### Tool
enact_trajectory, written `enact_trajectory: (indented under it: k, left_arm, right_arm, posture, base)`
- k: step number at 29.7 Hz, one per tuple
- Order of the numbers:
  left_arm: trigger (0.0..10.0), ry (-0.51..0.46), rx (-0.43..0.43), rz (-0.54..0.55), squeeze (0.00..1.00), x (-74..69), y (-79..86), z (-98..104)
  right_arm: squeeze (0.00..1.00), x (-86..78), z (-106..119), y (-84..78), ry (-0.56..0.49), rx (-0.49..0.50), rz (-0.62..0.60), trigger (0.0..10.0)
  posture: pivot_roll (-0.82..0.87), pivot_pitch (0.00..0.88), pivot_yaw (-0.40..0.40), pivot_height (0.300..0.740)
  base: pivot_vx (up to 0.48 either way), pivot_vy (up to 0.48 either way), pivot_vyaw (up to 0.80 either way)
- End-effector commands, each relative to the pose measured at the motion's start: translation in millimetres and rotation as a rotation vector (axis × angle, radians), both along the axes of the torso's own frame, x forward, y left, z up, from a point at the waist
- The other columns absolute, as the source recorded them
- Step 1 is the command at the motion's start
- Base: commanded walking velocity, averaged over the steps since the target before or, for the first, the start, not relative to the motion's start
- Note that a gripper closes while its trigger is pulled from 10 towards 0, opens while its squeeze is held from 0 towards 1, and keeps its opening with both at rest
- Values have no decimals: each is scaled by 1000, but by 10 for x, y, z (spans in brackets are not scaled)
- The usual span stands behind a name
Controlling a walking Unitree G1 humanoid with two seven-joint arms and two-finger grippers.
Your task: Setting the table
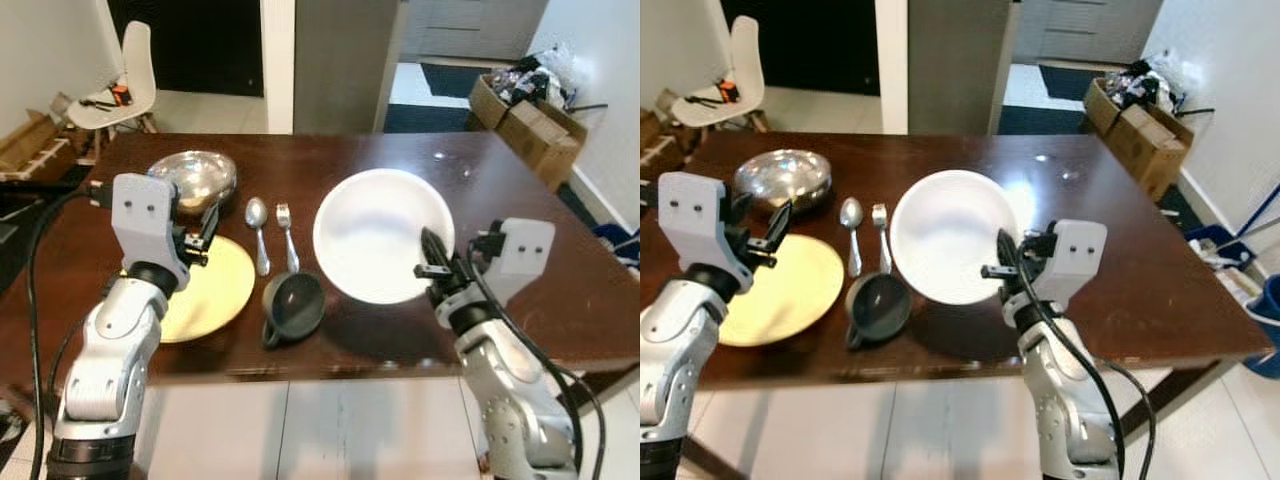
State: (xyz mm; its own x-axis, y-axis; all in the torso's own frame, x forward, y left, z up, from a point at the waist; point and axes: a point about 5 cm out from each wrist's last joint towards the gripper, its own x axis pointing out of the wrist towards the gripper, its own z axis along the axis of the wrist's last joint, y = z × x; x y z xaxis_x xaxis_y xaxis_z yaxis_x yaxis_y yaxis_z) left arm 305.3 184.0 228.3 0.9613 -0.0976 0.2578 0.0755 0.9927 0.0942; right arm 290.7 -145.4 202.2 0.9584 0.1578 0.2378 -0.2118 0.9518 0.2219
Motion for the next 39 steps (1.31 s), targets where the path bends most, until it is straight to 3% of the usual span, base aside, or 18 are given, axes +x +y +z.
enact_trajectory:
  k: [1,27,33,39]
  left_arm:
    - [10000,16,-5,0,0,-4,2,-33]
    - [10000,20,-7,-2,0,-3,-10,-41]
    - [10000,24,-6,-2,0,-4,-16,-46]
    - [10000,33,-10,-5,0,-2,-27,-59]
  right_arm:
    - [0,-2,-22,-22,6,-1,-9,10000]
    - [0,-2,-37,-16,6,-3,-9,10000]
    - [0,0,-41,-15,10,0,-7,10000]
    - [0,4,-48,-21,19,9,-8,10000]
  posture:
    - [-44,0,52,740]
    - [-44,0,51,740]
    - [-45,0,49,740]
    - [-47,0,47,740]
  base:
    - [-352,0,0]
    - [-337,0,0]
    - [0,0,0]
    - [0,0,-800]
